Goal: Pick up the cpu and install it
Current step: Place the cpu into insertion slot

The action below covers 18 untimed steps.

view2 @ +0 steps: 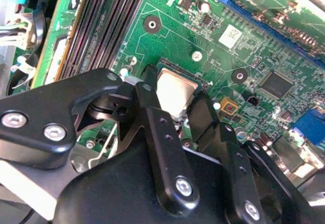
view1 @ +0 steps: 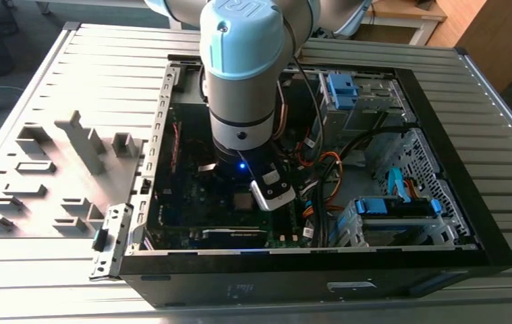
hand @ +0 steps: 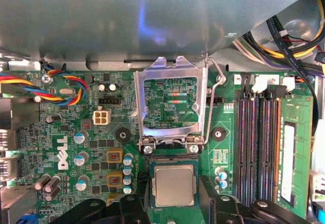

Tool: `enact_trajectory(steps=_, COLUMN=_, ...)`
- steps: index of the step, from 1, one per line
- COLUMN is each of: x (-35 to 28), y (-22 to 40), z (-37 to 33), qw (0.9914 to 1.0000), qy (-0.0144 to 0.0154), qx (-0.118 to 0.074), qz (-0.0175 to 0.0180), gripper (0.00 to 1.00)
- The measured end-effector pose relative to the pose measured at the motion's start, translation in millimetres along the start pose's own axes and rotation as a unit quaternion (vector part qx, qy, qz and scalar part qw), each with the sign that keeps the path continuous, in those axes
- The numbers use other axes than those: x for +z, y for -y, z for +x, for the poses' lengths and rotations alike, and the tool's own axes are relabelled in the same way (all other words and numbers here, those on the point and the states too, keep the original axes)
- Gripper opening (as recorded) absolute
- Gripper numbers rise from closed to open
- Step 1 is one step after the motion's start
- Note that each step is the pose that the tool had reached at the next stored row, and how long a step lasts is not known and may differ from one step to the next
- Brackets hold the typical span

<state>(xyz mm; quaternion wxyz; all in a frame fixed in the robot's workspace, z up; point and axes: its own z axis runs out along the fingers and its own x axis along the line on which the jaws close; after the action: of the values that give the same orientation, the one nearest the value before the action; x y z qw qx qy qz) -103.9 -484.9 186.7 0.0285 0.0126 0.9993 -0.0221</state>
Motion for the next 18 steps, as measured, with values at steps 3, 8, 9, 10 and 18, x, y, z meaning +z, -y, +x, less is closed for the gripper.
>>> enact_trajectory(steps=3, x=-0.1, y=0.0, z=0.1, qw=1.00000, qy=-0.0001, qx=0.000, qz=0.0001, gripper=0.49)
enact_trajectory(steps=8, x=0.0, y=0.0, z=0.0, qw=1.00000, qy=0.0000, qx=0.000, qz=0.0000, gripper=0.47)
enact_trajectory(steps=9, x=0.0, y=0.0, z=0.0, qw=1.00000, qy=0.0000, qx=0.000, qz=-0.0001, gripper=0.47)
enact_trajectory(steps=10, x=0.0, y=0.0, z=0.0, qw=1.00000, qy=0.0000, qx=0.000, qz=-0.0003, gripper=0.47)
enact_trajectory(steps=18, x=-6.4, y=0.3, z=-0.4, qw=1.00000, qy=0.0000, qx=0.000, qz=-0.0004, gripper=0.47)
